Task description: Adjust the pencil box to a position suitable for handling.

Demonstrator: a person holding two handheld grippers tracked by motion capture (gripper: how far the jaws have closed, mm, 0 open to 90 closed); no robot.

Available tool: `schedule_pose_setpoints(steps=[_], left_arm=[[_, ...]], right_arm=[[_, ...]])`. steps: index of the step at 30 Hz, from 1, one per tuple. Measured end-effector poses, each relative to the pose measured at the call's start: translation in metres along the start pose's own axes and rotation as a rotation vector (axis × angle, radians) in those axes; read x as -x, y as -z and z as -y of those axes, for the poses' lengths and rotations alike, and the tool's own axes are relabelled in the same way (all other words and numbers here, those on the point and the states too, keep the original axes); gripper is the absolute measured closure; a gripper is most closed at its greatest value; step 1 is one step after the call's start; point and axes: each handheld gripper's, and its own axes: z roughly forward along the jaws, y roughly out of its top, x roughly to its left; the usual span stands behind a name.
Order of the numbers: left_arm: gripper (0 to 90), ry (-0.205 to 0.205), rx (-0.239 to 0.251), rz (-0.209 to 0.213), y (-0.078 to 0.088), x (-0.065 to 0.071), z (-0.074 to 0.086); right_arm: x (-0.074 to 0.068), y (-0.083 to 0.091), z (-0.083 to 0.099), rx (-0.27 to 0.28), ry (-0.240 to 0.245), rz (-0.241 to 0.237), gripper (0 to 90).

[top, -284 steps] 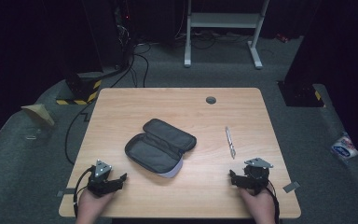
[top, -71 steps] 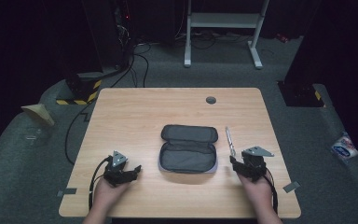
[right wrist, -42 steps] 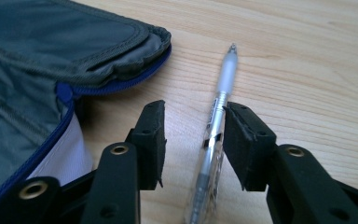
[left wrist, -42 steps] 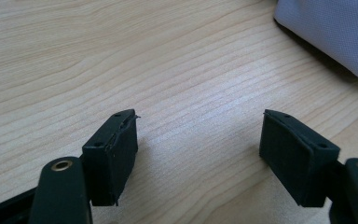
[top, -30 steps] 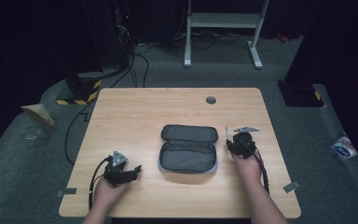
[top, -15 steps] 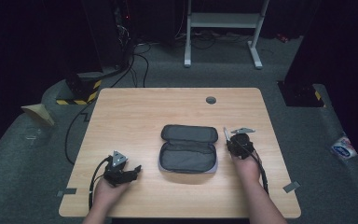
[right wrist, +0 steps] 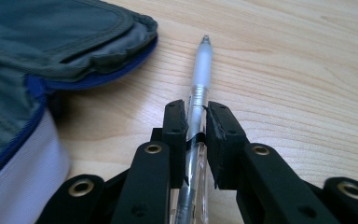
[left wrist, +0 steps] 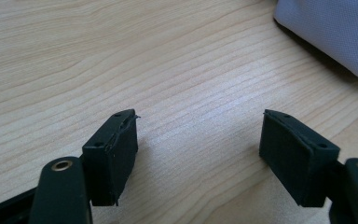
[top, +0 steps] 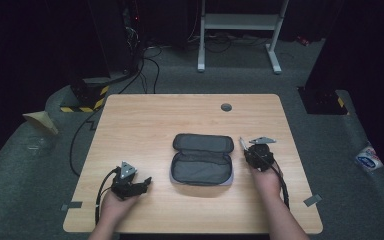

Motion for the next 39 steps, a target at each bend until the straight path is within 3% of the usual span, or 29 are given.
schedule_pose_setpoints(steps=[2,16,39], left_arm=[[28.0,0.000,0.000,0.000,0.000,0.000,0.000],[27.9,0.001,0.002,0.001,0.000,0.000,0.000],[28.1,-0.001,-0.001,0.001,0.000,0.000,0.000]], right_arm=[[-0.002,0.004,0.001,0.009,0.023,0.000,77.8],[-0.010,0.030,0.009,0.076,0.048,-0.041,77.9],[-0.050,0.056,-0.014,0.167,0.166,-0.129,78.9]])
